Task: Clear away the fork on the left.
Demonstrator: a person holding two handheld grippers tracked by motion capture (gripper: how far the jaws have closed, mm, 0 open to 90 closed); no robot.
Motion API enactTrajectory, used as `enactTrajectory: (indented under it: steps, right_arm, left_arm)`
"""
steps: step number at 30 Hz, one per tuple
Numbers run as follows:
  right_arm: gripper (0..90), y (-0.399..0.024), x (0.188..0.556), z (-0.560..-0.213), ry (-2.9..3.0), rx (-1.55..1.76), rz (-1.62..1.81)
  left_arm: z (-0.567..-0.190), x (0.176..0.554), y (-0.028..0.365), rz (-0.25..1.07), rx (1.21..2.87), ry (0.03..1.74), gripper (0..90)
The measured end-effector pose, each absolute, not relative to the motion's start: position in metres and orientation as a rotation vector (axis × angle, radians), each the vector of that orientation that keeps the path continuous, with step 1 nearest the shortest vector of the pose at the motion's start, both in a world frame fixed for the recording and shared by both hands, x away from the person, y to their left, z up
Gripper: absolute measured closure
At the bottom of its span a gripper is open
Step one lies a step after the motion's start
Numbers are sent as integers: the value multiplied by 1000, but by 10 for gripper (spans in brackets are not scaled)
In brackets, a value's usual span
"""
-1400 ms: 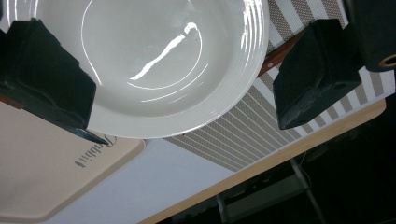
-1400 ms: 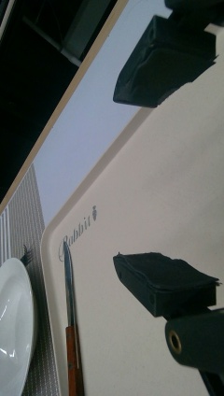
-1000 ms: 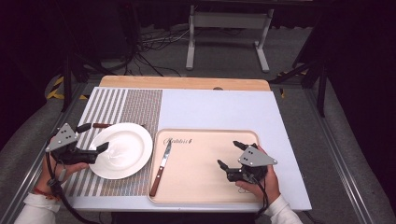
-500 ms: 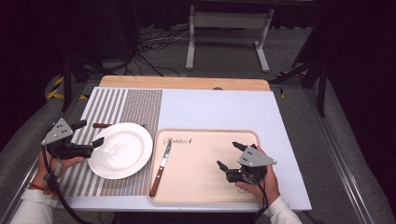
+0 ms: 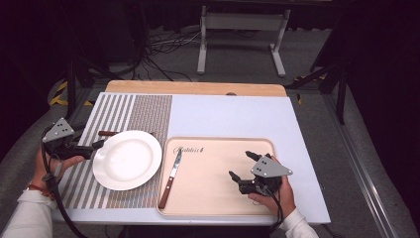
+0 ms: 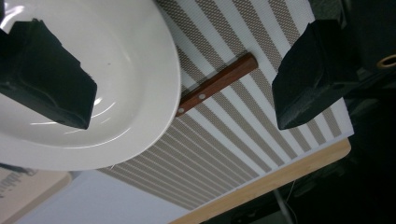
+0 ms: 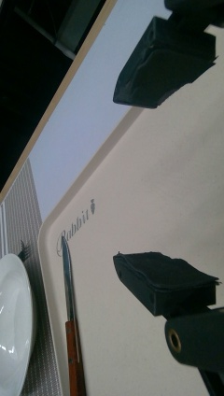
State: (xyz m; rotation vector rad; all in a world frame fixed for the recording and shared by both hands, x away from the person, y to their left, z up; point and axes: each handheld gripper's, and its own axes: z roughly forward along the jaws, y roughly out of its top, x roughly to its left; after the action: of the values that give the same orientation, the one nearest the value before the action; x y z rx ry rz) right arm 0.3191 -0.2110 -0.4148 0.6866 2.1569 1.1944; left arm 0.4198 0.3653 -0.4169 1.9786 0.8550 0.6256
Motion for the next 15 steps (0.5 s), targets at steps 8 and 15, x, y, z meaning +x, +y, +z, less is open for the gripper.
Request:
enactTrajectory:
  steps: [8, 15]
  right_arm:
    - [197, -206, 321, -418, 2179, 690, 1175]
    - [197, -207, 323, -420, 2189, 702, 1162]
  left_arm:
    - [-428, 455, 375, 623, 2076, 916, 95]
    - [-433, 478, 376, 596, 2129, 936, 115]
